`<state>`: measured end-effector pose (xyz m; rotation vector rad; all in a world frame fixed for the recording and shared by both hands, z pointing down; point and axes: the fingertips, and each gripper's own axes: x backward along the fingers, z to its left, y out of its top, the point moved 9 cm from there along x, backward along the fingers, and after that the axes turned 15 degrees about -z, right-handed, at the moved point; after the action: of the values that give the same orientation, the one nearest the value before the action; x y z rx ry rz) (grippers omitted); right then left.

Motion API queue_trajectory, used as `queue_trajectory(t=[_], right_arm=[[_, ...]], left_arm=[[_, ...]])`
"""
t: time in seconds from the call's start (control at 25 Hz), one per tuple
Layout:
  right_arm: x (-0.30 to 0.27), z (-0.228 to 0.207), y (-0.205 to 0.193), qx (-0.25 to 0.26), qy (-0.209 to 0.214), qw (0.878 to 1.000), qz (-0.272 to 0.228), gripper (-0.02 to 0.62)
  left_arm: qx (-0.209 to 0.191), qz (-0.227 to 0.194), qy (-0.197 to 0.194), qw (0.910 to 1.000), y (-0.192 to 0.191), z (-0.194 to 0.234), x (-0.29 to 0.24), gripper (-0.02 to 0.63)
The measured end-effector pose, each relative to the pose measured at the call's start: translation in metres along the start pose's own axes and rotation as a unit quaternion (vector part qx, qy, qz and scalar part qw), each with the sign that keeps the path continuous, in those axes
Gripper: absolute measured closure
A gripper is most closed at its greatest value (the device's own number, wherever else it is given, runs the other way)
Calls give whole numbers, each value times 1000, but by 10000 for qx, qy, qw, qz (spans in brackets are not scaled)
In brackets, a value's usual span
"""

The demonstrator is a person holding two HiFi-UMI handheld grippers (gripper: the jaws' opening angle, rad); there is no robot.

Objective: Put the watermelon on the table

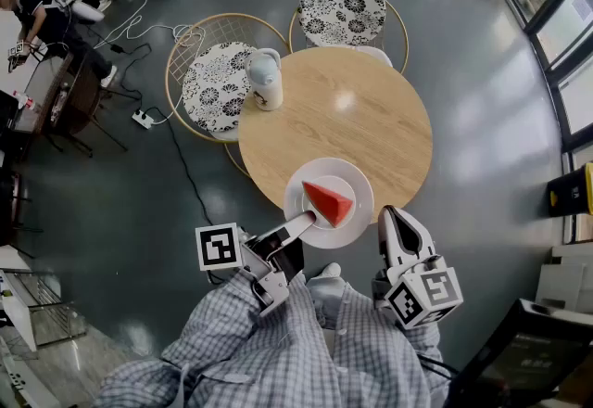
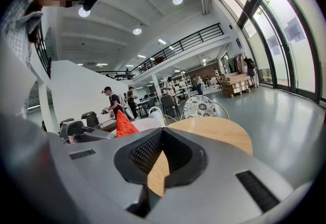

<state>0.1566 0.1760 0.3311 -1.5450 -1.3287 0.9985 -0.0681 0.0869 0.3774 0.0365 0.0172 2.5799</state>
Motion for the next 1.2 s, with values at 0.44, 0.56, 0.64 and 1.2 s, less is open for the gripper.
queue_trajectory(t=[0.44,0.56,0.64,1.2], right_arm=[[-1,1,1,-7,-46,10000,7,587],[-1,1,1,-72,-34,10000,-4,588],[-2,4,2,-56,41,10000,-9,586],[-12,23,-10,-1952,-2,9807,-73,495]], left_arm=[[-3,5,-7,10000,3,-1,0,578],[4,8,-10,10000,3,0,-1,578],[11,12,-11,10000,4,1,0,578],[-27,164,-24,9999,21,2,10,578]])
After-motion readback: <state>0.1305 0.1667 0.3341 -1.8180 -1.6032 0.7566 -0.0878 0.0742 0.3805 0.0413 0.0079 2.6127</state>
